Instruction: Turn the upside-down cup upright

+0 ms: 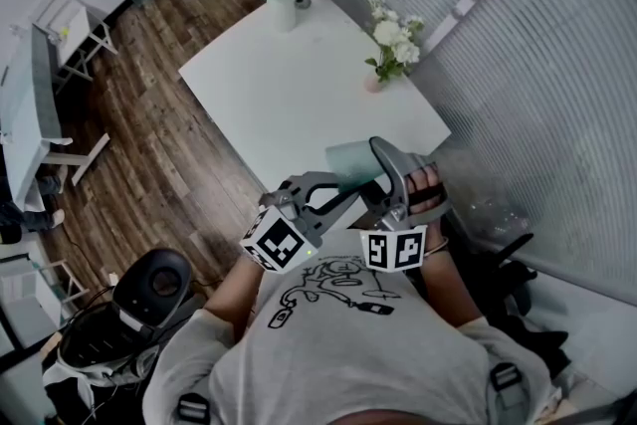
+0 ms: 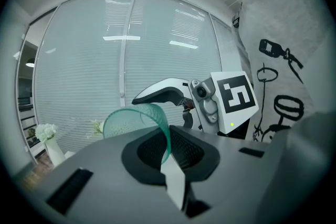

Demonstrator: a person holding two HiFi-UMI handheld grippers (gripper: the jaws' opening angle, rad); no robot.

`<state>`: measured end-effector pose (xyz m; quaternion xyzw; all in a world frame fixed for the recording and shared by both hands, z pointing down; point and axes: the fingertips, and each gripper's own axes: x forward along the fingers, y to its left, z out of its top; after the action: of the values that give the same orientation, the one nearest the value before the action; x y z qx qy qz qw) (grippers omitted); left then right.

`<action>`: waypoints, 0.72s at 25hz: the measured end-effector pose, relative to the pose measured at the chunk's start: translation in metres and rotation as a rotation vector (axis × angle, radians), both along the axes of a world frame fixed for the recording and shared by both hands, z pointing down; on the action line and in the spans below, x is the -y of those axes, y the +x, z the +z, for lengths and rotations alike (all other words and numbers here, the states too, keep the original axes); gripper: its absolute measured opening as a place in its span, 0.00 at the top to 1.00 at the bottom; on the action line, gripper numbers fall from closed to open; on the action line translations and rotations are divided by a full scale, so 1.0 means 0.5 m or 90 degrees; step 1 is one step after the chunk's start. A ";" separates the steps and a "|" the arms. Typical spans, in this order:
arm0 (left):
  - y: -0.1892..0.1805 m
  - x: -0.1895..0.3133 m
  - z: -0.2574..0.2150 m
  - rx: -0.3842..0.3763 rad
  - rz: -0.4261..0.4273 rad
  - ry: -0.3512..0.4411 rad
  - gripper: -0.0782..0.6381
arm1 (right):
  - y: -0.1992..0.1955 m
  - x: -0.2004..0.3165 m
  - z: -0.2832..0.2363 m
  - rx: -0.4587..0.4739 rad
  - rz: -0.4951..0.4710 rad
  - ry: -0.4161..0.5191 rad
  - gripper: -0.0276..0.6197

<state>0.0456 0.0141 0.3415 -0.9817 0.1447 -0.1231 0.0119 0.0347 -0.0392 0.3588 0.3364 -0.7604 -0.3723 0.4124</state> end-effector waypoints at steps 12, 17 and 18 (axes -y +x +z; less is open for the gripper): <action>-0.001 -0.007 0.007 -0.014 -0.010 0.032 0.87 | -0.001 0.002 0.000 0.009 0.011 -0.007 0.39; -0.003 -0.005 0.010 -0.002 -0.020 0.061 0.84 | 0.004 0.001 0.007 0.020 0.018 -0.020 0.39; -0.003 -0.006 0.010 -0.002 -0.024 0.063 0.83 | 0.006 -0.001 0.007 0.022 0.020 -0.021 0.39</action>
<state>0.0443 0.0169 0.3465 -0.9772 0.1688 -0.1145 0.0582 0.0377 -0.0387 0.3622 0.3475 -0.7684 -0.3471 0.4103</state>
